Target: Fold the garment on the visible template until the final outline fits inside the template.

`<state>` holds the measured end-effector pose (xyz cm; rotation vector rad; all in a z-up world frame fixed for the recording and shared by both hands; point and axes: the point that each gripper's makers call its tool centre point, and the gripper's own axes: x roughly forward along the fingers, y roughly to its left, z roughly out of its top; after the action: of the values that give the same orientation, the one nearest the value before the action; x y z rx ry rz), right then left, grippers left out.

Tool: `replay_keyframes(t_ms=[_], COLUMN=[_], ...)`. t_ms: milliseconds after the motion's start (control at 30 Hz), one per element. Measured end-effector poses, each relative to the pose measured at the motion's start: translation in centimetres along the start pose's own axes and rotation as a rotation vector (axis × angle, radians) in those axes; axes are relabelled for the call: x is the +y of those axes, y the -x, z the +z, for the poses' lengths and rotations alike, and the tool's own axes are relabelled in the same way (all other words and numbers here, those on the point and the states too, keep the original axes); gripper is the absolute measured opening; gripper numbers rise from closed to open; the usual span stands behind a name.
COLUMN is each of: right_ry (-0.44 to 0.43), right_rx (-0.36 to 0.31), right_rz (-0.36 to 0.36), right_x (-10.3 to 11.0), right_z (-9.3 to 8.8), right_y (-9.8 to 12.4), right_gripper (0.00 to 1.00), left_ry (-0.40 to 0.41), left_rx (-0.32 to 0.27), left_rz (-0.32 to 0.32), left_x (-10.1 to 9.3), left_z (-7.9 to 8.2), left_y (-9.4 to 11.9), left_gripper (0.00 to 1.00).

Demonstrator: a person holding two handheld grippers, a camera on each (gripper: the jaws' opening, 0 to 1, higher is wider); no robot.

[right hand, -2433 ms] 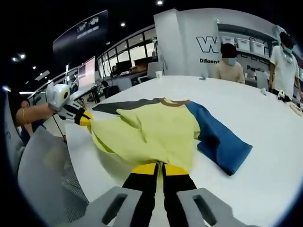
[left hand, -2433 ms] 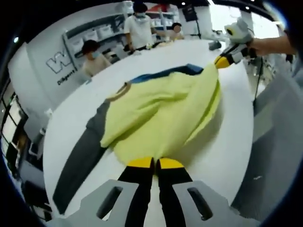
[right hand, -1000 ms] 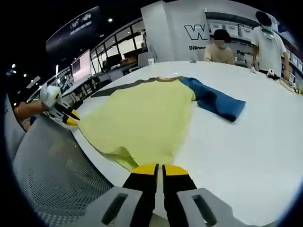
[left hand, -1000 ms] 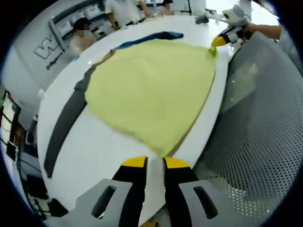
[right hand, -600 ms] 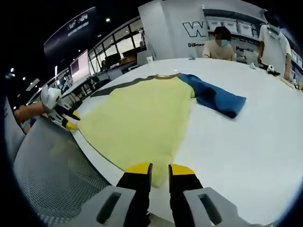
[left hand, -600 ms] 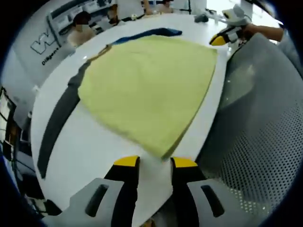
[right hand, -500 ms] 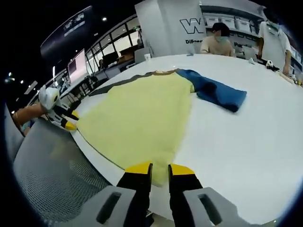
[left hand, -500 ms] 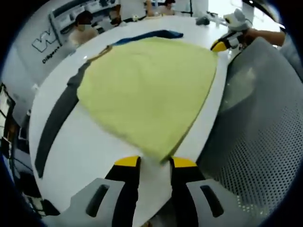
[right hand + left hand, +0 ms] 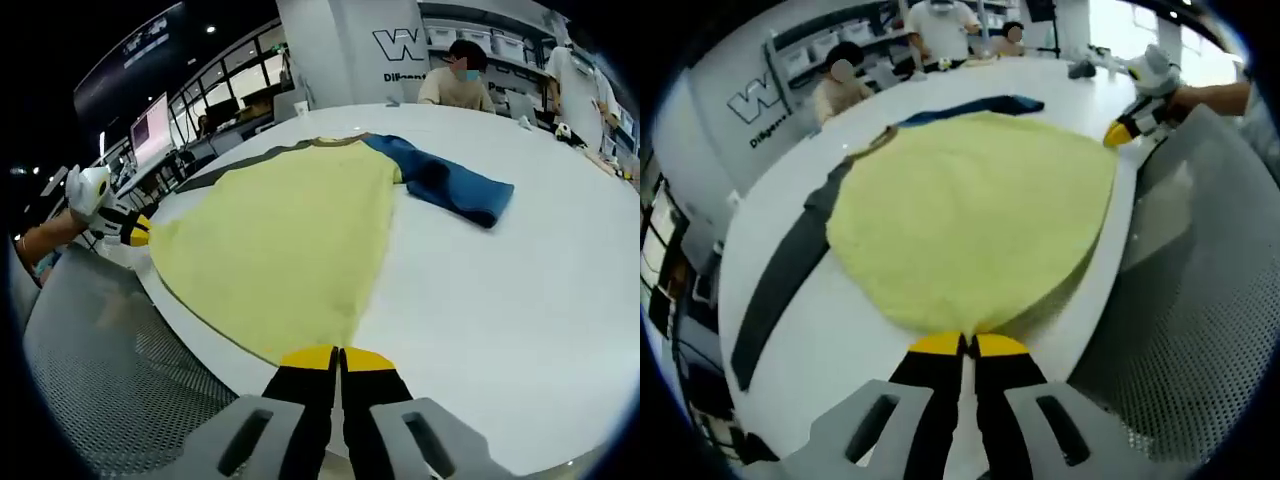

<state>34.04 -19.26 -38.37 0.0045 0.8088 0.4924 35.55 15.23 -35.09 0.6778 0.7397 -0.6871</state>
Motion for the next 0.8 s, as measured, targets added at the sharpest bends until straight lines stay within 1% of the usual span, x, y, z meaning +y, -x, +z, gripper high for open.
replay_keyframes(t_ms=[33, 67, 167, 200, 233, 267, 300, 367, 433, 500, 533, 567, 600, 633, 700, 800], right_ry=[-0.001, -0.002, -0.005, 0.003, 0.012, 0.014, 0.013, 0.006, 0.006, 0.004, 0.004, 0.006, 0.009, 0.011, 0.012, -0.001], right_rx=[-0.003, -0.007, -0.008, -0.002, 0.004, 0.008, 0.009, 0.009, 0.008, 0.007, 0.005, 0.005, 0.002, 0.002, -0.01, -0.032], right_rz=[-0.006, -0.012, -0.006, -0.002, -0.005, -0.007, -0.009, -0.014, -0.013, -0.011, -0.009, -0.007, -0.013, -0.016, -0.033, -0.054], right_x=[-0.2, -0.5, -0.4, -0.3, -0.4, -0.5, -0.5, -0.5, -0.5, -0.6, -0.5, -0.5, -0.9, -1.1, -1.7, -2.6], right_z=[0.1, 0.2, 0.2, 0.0, -0.1, -0.1, -0.2, -0.2, -0.2, -0.3, -0.2, -0.1, 0.1, 0.2, 0.8, 2.0], right_y=[0.0, 0.1, 0.1, 0.2, 0.2, 0.1, 0.1, 0.3, 0.3, 0.2, 0.2, 0.2, 0.1, 0.1, 0.2, 0.6], right_gripper=[0.0, 0.0, 0.0, 0.0, 0.0, 0.0, 0.0, 0.0, 0.0, 0.0, 0.0, 0.0, 0.0, 0.0, 0.0, 0.0], left_ry=[-0.041, -0.062, -0.041, -0.046, -0.062, -0.09, -0.093, -0.079, -0.059, -0.059, -0.046, -0.038, -0.014, -0.019, 0.008, 0.136], left_rx=[0.013, 0.019, 0.003, 0.012, 0.029, 0.061, 0.064, 0.09, 0.11, 0.123, 0.139, 0.137, 0.142, 0.152, 0.144, 0.052], left_rz=[0.016, 0.024, 0.016, 0.014, 0.013, 0.005, 0.004, -0.026, -0.044, -0.054, -0.066, -0.064, -0.056, -0.049, -0.035, -0.032], left_x=[0.3, 0.4, 0.4, 0.3, 0.2, -0.1, -0.2, -1.0, -1.5, -1.7, -1.9, -1.7, -1.6, -1.5, -1.1, -0.9], left_z=[0.2, 0.4, 0.8, 0.6, 0.3, -0.4, -0.5, -1.8, -2.5, -3.2, -4.0, -4.4, -4.6, -4.7, -4.8, -3.5], left_y=[0.4, 0.9, 1.4, 1.5, 1.6, 1.8, 1.8, 1.6, 1.8, 1.7, 1.7, 1.6, 1.7, 1.9, 2.1, 2.0], left_gripper=[0.02, 0.02, 0.02, 0.02, 0.02, 0.02, 0.02, 0.02, 0.01, 0.01, 0.01, 0.0, 0.0, 0.0, 0.0, 0.0])
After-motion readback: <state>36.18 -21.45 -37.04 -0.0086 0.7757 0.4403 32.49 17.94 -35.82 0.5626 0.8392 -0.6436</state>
